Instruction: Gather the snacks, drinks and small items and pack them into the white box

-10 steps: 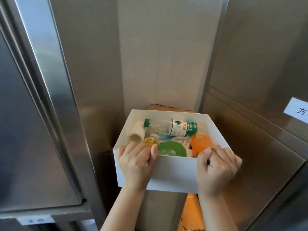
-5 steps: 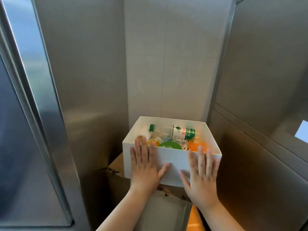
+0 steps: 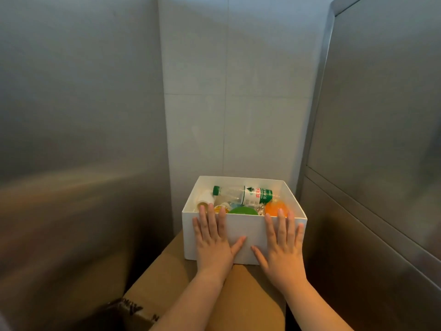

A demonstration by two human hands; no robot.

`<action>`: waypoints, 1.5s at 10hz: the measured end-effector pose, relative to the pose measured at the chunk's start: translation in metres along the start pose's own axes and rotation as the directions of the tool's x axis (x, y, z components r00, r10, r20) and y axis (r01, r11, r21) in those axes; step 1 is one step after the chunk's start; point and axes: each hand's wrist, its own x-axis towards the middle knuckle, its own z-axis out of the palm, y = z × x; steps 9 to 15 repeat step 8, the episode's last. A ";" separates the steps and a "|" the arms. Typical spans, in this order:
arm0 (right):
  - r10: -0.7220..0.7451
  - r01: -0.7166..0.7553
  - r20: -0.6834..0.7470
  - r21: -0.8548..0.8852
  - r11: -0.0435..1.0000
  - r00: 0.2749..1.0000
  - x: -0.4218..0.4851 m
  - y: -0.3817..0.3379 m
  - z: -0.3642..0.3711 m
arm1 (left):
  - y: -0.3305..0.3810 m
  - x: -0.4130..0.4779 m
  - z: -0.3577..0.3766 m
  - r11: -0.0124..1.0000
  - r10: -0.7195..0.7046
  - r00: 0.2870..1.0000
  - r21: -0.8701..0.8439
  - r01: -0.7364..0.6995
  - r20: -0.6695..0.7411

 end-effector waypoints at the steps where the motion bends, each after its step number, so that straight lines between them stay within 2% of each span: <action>1: -0.002 0.002 0.013 -0.008 1.000 1.000 0.020 0.007 0.017 | 0.003 0.020 0.022 1.000 0.006 1.000 0.000 -0.006 0.002; 5: 0.015 -0.015 0.000 -0.032 0.999 1.000 0.062 0.025 0.065 | 0.010 0.069 0.067 0.999 0.031 0.998 0.009 -0.031 -0.050; 7: 0.045 -0.045 -0.004 -0.012 0.999 0.999 0.059 0.019 0.050 | 0.006 0.066 0.058 0.997 0.048 0.998 0.057 -0.051 0.048; 8: 0.075 -0.077 0.078 0.027 0.997 0.994 0.055 0.015 0.029 | 0.003 0.060 0.043 0.998 0.029 0.995 0.047 -0.034 0.097; 15: 0.075 -0.077 0.078 0.027 0.997 0.994 0.055 0.015 0.029 | 0.003 0.060 0.043 0.998 0.029 0.995 0.047 -0.034 0.097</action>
